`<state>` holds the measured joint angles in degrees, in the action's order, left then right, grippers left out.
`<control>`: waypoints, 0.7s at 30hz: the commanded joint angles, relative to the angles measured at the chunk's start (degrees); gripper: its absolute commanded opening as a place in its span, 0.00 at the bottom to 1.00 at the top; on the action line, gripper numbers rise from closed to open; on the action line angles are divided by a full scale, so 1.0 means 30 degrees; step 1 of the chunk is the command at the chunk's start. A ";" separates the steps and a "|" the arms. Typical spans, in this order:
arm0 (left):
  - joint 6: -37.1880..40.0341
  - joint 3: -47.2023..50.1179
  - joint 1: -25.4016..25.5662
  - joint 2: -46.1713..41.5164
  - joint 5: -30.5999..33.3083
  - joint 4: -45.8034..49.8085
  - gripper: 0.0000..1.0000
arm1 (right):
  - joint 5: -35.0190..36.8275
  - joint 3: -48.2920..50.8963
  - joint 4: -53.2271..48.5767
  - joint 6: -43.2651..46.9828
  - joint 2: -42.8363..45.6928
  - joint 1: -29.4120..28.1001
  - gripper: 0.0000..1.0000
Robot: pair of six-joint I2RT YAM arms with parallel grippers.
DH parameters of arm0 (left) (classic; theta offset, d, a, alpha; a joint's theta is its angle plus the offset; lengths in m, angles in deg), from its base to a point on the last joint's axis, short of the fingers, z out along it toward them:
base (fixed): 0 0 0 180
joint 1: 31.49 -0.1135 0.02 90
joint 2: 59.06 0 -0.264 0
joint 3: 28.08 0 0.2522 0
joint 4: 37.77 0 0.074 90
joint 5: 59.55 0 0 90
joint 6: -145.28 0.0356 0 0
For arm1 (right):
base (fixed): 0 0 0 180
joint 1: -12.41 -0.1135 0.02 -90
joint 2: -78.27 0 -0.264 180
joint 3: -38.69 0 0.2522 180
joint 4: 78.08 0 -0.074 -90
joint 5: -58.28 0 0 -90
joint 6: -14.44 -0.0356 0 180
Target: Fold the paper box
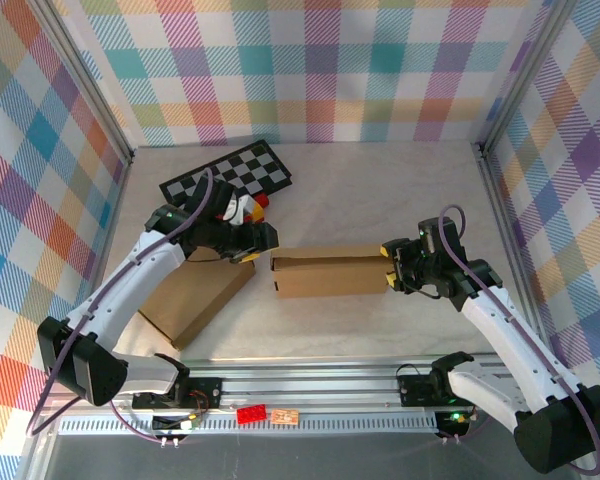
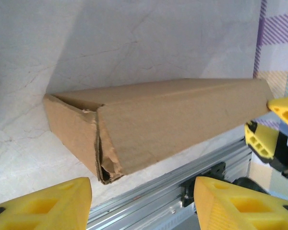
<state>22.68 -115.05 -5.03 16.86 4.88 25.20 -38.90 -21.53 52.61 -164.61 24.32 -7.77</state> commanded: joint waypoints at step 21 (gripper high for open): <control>-0.4336 0.3705 -0.0459 -0.0131 -0.0436 -0.3664 0.40 | -0.0522 0.0192 -0.0498 0.0616 -0.0341 0.0155 0.55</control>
<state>10.64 -105.56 -5.56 17.95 3.88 15.02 -39.86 -21.53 52.76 -163.37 23.92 -7.73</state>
